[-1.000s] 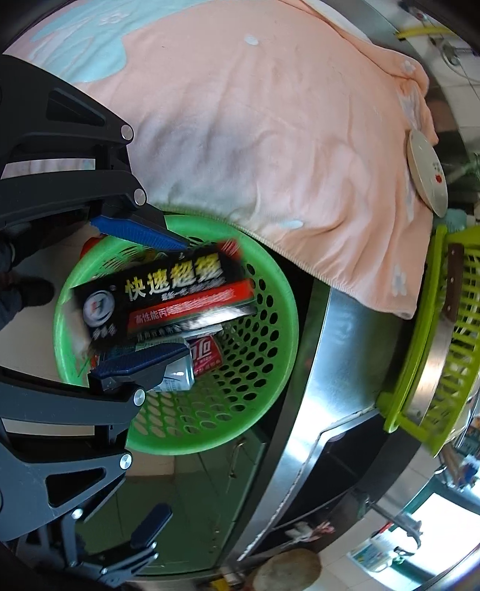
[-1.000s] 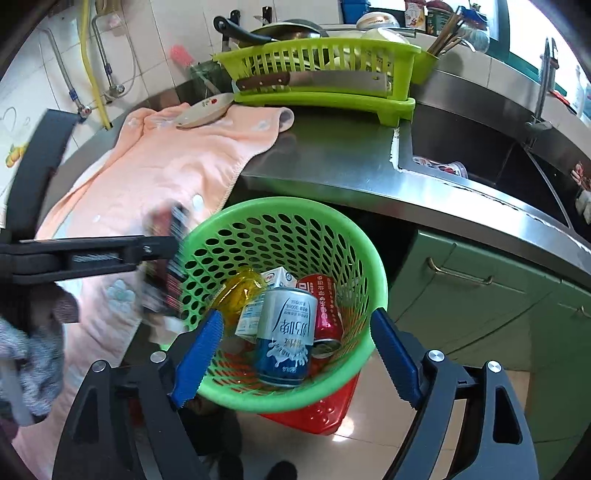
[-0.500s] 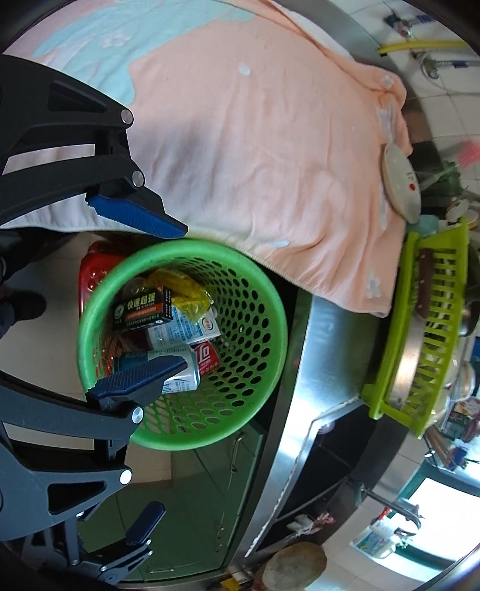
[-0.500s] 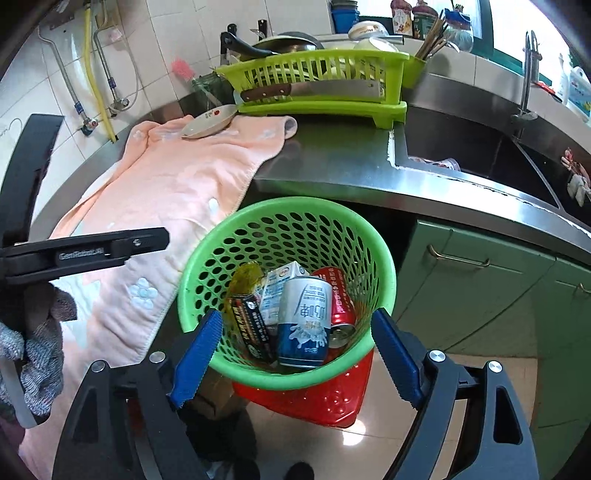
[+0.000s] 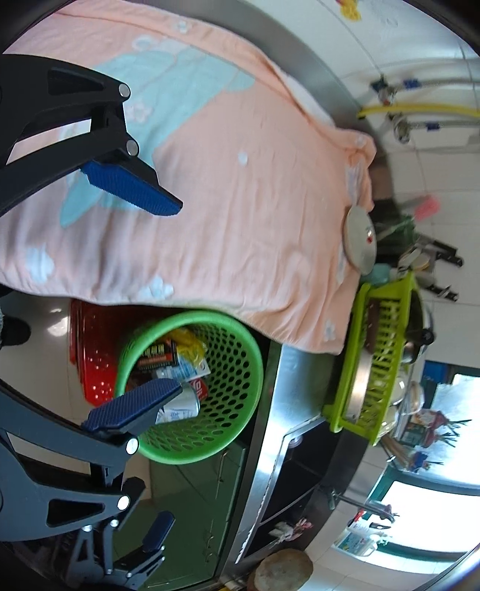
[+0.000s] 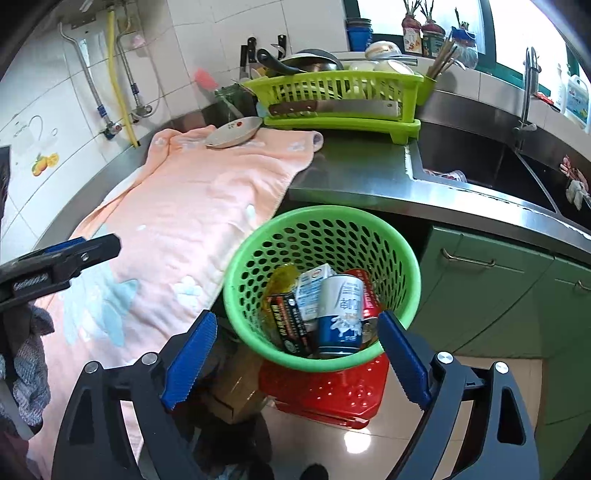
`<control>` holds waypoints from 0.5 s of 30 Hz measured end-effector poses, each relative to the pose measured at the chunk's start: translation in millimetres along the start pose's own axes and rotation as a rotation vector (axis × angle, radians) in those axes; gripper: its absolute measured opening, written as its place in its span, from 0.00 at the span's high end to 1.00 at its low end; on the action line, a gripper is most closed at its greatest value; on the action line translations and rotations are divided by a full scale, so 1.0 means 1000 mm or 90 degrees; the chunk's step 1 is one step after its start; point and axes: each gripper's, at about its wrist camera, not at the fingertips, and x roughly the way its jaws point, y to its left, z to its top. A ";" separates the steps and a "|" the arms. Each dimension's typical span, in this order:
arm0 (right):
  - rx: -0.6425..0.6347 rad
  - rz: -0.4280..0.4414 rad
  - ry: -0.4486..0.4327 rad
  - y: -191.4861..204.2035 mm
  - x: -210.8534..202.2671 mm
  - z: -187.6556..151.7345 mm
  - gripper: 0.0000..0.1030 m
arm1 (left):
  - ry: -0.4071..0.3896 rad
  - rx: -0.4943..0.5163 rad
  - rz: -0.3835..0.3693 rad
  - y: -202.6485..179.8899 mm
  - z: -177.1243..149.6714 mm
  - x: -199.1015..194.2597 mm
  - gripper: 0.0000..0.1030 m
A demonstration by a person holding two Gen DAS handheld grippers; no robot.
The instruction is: Collect trash
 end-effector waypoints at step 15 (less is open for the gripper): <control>-0.019 -0.002 -0.028 0.044 -0.034 -0.006 0.16 | -0.085 -0.001 0.026 0.049 -0.034 -0.077 0.05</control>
